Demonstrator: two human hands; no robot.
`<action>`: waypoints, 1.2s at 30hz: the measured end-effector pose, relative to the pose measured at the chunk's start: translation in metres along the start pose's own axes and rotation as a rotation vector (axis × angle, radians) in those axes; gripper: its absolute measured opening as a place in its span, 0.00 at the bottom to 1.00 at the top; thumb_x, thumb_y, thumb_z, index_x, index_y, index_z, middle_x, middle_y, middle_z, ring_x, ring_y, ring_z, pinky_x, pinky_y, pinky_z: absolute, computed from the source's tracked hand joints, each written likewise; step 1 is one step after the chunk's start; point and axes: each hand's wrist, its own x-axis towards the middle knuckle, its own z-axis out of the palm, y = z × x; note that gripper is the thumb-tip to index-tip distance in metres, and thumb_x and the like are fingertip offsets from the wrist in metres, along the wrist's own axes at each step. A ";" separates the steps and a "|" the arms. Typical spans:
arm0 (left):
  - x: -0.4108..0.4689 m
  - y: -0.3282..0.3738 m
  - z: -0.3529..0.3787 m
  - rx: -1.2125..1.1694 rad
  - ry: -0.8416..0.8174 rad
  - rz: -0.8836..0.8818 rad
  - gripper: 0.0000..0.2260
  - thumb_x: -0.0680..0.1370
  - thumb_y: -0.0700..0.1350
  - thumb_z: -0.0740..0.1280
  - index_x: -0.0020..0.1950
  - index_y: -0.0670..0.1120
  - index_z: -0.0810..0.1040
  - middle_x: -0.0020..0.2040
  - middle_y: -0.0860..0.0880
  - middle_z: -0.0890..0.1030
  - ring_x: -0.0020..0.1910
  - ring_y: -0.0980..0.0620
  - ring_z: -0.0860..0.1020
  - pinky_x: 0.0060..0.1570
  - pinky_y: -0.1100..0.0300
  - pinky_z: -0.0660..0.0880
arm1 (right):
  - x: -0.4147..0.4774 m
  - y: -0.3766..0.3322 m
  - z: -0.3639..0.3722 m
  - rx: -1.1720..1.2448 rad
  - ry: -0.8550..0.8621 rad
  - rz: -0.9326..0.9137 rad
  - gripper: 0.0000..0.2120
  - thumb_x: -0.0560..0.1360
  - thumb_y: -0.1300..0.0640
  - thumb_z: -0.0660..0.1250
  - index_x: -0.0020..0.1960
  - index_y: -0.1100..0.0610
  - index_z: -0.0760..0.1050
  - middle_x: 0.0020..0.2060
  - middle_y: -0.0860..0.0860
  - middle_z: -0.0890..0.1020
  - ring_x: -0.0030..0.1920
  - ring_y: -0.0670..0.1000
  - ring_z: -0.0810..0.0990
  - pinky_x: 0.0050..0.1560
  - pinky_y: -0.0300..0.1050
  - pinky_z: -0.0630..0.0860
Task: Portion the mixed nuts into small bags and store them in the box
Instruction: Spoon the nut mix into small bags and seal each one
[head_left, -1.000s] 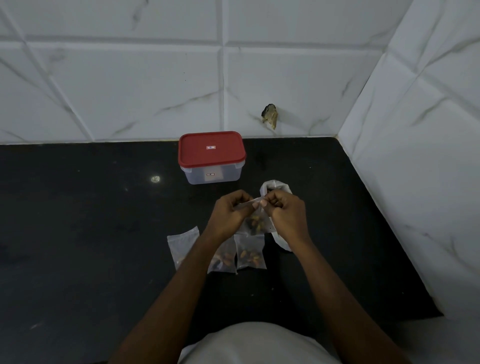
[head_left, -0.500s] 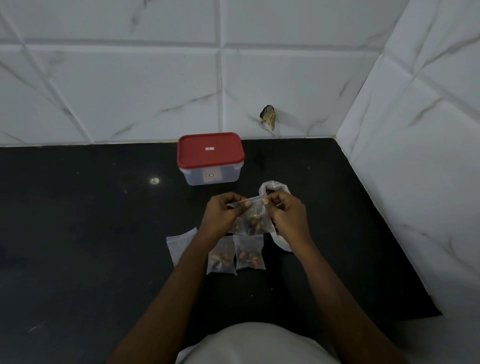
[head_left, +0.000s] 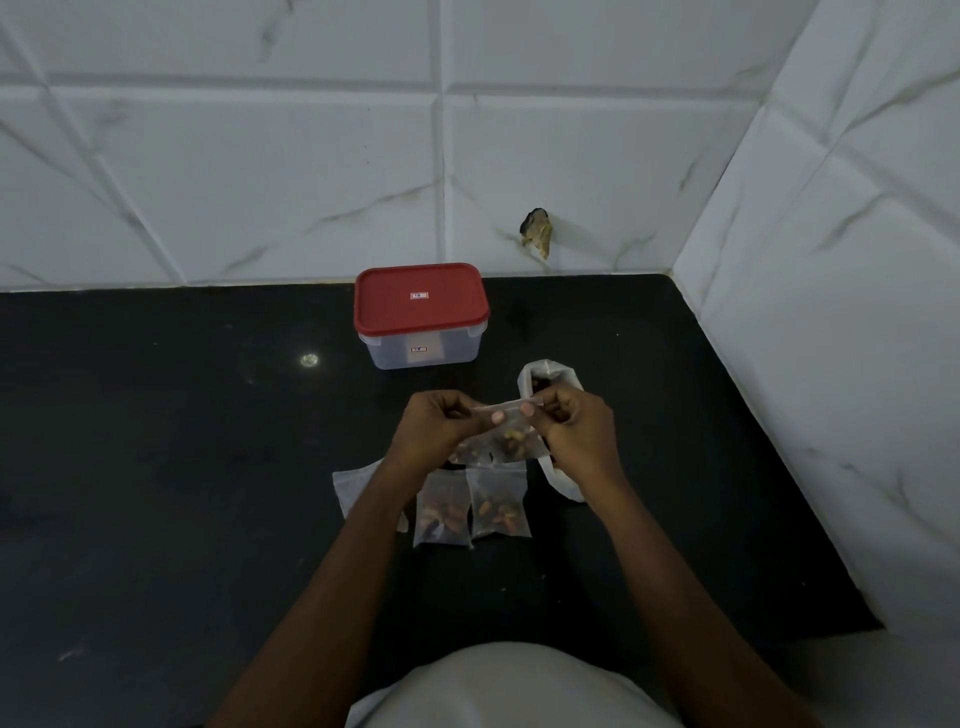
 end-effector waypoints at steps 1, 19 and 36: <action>0.000 -0.001 -0.001 0.001 -0.013 -0.013 0.06 0.71 0.44 0.75 0.42 0.42 0.82 0.45 0.40 0.84 0.45 0.42 0.82 0.52 0.43 0.78 | 0.000 0.000 0.000 -0.001 0.002 0.004 0.06 0.75 0.62 0.72 0.41 0.53 0.80 0.35 0.42 0.82 0.37 0.35 0.80 0.37 0.27 0.72; -0.004 -0.009 -0.012 -0.241 -0.020 -0.041 0.05 0.69 0.41 0.75 0.43 0.42 0.84 0.45 0.45 0.85 0.47 0.49 0.83 0.48 0.58 0.80 | -0.002 -0.001 0.006 0.124 0.010 0.109 0.09 0.75 0.62 0.71 0.37 0.53 0.79 0.36 0.56 0.84 0.40 0.56 0.83 0.43 0.53 0.80; -0.001 -0.012 0.006 -0.219 -0.054 0.049 0.09 0.75 0.43 0.71 0.50 0.38 0.80 0.45 0.40 0.82 0.44 0.46 0.81 0.45 0.52 0.79 | 0.000 0.000 0.014 0.328 -0.039 0.226 0.06 0.76 0.63 0.70 0.41 0.57 0.80 0.37 0.58 0.84 0.38 0.52 0.82 0.39 0.48 0.79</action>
